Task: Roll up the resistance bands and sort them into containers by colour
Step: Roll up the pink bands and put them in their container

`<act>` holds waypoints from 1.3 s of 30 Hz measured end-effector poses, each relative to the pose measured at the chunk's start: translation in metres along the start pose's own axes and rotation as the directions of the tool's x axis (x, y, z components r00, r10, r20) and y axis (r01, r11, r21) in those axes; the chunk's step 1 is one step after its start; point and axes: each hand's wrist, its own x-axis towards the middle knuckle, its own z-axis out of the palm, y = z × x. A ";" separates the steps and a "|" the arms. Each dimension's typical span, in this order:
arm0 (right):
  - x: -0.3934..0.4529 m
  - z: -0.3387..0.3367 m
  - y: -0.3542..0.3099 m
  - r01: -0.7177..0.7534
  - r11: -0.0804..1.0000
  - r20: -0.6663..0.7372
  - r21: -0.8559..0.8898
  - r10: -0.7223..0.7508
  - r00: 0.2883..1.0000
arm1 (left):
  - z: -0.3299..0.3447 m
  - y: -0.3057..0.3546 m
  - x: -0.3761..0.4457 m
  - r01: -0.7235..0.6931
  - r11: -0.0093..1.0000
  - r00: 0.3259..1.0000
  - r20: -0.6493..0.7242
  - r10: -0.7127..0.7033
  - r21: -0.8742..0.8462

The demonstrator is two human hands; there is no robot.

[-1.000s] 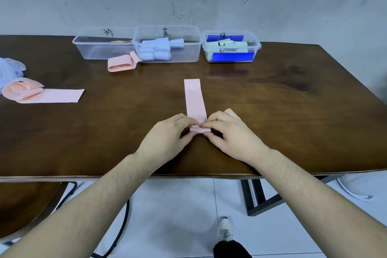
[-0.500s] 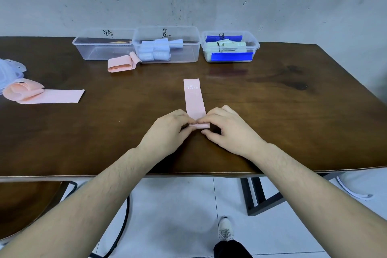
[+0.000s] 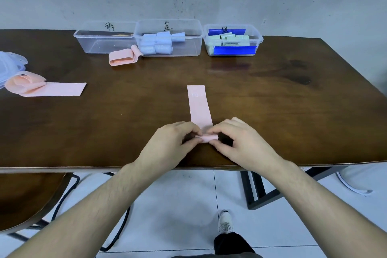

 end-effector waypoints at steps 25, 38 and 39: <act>0.011 -0.005 0.008 0.002 0.999 0.051 -0.038 0.000 0.999 | 0.012 0.002 -0.002 -0.053 0.995 0.993 -0.104 0.062 0.089; 0.017 -0.007 0.007 -0.011 0.999 0.048 -0.035 0.012 0.999 | 0.009 -0.007 0.010 0.006 0.994 0.999 -0.043 -0.002 0.111; 0.019 -0.007 0.008 -0.013 1.000 0.044 -0.027 0.015 0.999 | 0.010 -0.007 0.010 0.001 0.993 0.999 -0.054 0.005 0.117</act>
